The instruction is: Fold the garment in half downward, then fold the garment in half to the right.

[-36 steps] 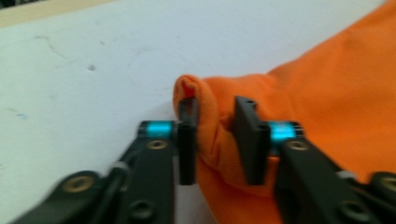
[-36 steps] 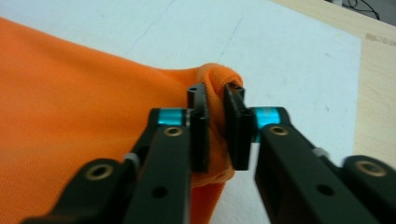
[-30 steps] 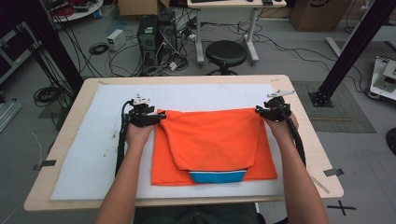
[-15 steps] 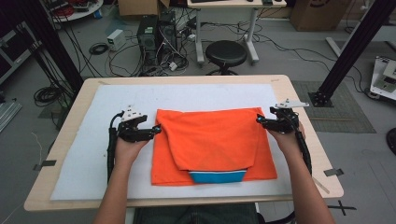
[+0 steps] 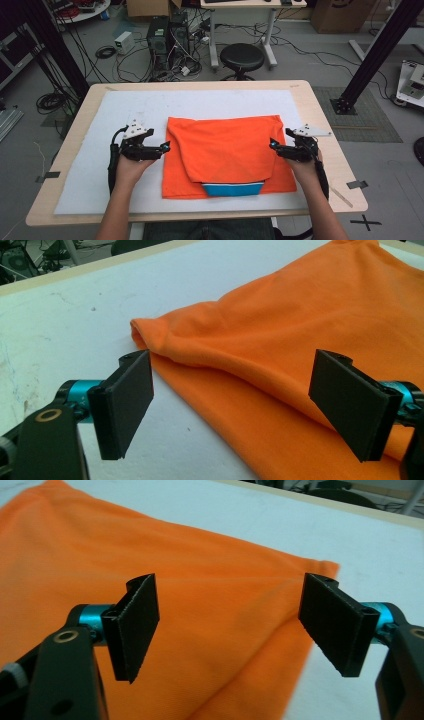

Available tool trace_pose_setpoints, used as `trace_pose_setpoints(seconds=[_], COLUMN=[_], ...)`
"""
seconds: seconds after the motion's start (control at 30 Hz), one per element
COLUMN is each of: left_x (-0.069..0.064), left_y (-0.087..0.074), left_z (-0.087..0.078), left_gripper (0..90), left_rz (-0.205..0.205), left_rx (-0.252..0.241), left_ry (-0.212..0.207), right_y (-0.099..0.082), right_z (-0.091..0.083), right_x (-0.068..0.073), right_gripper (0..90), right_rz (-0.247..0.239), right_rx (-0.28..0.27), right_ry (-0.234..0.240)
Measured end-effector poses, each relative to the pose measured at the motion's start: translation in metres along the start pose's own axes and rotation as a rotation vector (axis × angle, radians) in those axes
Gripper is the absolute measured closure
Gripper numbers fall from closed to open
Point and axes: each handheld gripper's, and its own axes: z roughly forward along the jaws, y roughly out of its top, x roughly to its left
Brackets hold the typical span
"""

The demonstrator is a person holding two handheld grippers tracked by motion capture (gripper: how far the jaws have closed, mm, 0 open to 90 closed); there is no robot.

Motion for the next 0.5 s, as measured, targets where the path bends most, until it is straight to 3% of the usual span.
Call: trace_pose_setpoints(seconds=[0.17, 0.33, 0.5], left_x=[-0.003, -0.004, -0.008], left_y=[-0.003, -0.006, -0.011], left_z=[-0.002, -0.003, -0.003], left_gripper=[18.0, 18.0, 18.0], left_rz=[0.004, -0.008, -0.029], left_rx=[0.014, 0.017, 0.053], left_ry=[-0.008, -0.019, -0.034], right_y=[0.004, 0.006, 0.007], right_z=[-0.001, -0.004, -0.003], right_x=[0.010, 0.018, 0.020], right_gripper=[21.9, 21.9, 21.9], right_rz=[-0.007, -0.046, -0.057], right_rx=[-0.011, -0.020, -0.014], right_ry=[0.034, 0.024, 0.023])
